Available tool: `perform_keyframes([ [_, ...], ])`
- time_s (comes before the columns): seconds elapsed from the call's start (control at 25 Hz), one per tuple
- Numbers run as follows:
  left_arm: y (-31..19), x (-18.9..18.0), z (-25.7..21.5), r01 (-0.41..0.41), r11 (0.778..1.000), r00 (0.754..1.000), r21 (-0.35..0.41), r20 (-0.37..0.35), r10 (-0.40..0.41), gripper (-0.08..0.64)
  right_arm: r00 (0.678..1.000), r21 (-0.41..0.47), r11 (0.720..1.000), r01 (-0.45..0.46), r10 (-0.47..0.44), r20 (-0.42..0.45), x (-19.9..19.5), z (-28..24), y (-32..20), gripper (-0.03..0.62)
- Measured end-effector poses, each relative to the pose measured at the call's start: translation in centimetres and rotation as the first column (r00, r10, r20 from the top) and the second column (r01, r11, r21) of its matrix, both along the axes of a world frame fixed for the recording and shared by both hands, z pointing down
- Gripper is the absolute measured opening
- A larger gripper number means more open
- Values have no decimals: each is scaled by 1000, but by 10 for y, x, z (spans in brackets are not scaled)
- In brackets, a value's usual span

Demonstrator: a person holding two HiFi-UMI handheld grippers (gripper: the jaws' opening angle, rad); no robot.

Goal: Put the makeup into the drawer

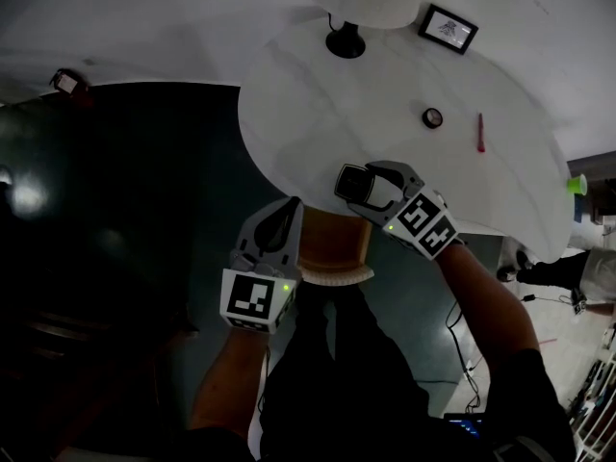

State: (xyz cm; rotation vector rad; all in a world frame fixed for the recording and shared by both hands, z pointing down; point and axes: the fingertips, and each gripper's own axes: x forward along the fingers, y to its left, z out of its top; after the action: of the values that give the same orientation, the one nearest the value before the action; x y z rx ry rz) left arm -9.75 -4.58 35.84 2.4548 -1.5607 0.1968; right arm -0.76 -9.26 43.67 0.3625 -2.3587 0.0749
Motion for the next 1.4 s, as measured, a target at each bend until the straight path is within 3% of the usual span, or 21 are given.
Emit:
perform_keyframes([
  [0.44, 19, -14, 26, 4, 999, 1000, -38, 9, -4, 11, 996, -56, 997, -50, 45, -82, 3, 48, 1, 278],
  [0.72, 19, -22, 27, 15, 1000, 1000, -25, 4, -15, 11, 986, -98, 995, 10, -26, -167, 0, 59, 10, 278],
  [0.96, 19, -23, 23, 32, 999, 999, -22, -14, -32, 12, 966, -74, 992, 100, -114, -233, -6, 59, 14, 278],
  [1.12, 20, -23, 23, 30, 999, 999, -30, -13, -31, 11, 969, -47, 993, 108, -116, -220, -5, 56, 15, 276],
  [1.4, 23, -27, 19, 40, 999, 999, -28, 0, -40, 11, 983, -97, 991, 88, -102, -150, -6, 45, 27, 276],
])
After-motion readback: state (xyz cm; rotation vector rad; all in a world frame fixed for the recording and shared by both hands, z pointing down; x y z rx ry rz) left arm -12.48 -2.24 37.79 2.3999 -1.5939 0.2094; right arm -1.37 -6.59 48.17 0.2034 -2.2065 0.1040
